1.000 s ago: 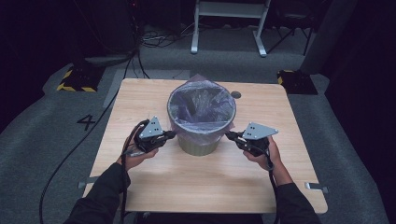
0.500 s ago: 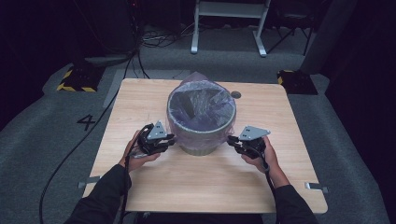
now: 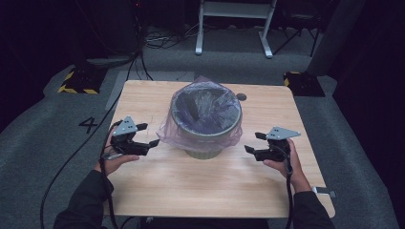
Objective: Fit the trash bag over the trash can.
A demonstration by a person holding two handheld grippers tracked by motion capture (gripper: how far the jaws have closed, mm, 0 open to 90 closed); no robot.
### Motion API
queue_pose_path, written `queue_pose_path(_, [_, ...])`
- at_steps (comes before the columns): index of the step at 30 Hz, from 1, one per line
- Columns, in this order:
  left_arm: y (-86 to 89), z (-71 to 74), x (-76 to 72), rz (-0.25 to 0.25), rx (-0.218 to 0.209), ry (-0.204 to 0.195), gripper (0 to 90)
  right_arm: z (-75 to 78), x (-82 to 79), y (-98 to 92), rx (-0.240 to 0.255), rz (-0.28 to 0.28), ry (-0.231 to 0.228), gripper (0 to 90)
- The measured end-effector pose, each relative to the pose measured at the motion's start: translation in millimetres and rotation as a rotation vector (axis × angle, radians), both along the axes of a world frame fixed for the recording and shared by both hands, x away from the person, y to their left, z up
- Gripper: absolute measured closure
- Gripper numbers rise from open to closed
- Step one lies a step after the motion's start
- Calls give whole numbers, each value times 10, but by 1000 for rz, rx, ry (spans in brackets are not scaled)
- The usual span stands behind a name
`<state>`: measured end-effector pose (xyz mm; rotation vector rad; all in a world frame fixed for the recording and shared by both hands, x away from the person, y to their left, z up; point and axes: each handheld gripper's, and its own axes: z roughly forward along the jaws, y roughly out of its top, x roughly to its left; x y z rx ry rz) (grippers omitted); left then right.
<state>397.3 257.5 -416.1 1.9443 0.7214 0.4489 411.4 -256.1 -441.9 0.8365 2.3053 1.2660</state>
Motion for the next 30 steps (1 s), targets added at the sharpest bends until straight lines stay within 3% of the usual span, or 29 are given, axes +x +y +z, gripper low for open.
queue_pose_path(4, [114,89,23,32,-37,-17,199,117,3,-185,75,-56,-31,249])
queue_pose_path(7, [124,205,100,70,-65,-36,203,302,47,-248,110,-109,-81,295])
queue_pose_path(10, [74,329,218,96,-100,-60,230,488,102,-200,87,-168,-146,351])
queue_pose_path(12, [17,394,311,95,-122,-69,228,641,165,-121,91,-174,-184,353])
queue_pose_path(16, [-161,476,503,88,-107,-68,235,874,332,47,118,-157,-220,352])
queue_pose_path(19, [-306,509,635,95,-101,-62,238,975,500,164,145,-121,-213,358])
queue_pose_path(21, [-389,521,718,109,-104,-66,232,1012,626,233,157,-77,-193,420])
queue_pose_path(23, [-471,539,794,127,-90,-66,231,1038,742,320,138,-71,-197,424])
queue_pose_path(25, [-527,559,864,140,-88,-72,304,1053,861,399,161,-45,-171,432])
queue_pose_path(30, [-609,576,973,150,-76,-59,423,1046,1067,633,128,-35,-151,406])
